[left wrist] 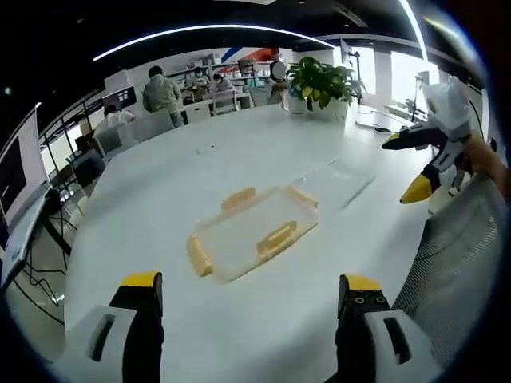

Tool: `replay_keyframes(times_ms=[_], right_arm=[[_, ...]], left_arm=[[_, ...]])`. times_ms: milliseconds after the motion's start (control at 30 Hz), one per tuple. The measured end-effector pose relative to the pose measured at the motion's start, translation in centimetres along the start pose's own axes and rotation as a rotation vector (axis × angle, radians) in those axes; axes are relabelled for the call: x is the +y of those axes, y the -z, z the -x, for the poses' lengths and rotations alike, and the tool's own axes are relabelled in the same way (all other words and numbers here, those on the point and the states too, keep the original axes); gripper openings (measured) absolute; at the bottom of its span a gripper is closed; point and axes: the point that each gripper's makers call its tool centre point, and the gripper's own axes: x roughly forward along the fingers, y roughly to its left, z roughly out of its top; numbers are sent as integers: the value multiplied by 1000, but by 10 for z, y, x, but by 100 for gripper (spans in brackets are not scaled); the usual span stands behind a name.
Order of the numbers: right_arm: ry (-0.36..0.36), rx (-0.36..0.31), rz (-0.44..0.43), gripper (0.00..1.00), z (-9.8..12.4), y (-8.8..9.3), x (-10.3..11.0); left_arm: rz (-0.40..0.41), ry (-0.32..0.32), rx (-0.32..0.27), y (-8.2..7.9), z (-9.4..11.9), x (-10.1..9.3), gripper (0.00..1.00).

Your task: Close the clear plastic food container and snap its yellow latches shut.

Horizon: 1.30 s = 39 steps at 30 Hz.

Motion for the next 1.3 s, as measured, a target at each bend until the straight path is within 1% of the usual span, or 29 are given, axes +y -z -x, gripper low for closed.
replay_keyframes(times_ms=[167, 267, 433, 533, 600, 700, 767, 933, 1100, 1200, 1267, 1300], right_arm=[[2, 8, 4, 89, 0, 3, 0], [18, 12, -6, 89, -1, 4, -4], [25, 28, -31, 88, -1, 9, -8], [31, 28, -32, 88, 0, 10, -9], [46, 40, -33, 88, -1, 13, -13], [61, 82, -43, 88, -3, 22, -18], [66, 76, -60, 88, -2, 22, -19], [83, 81, -117, 88, -2, 27, -28], [76, 95, -132, 89, -2, 32, -26], [60, 73, -148, 91, -2, 27, -24], [63, 75, -149, 93, -2, 28, -25], [62, 80, -146, 93, -3, 29, -25]], left_arm=[[9, -7, -12, -1, 2, 1, 90], [9, -7, -14, -2, 2, 0, 90], [11, -2, 1, 1, 2, -1, 89], [18, 2, -2, 1, 2, -2, 89], [31, 10, -3, 1, 2, -3, 89], [34, 16, 15, 4, 1, -5, 88], [36, 14, 20, 5, 1, -5, 88], [63, 37, 18, 5, 0, -8, 87], [71, 55, 37, 8, 0, -13, 86], [92, 69, -6, -2, 2, -13, 86], [98, 85, -6, -2, 3, -14, 87], [104, 88, 11, 1, 3, -13, 88]])
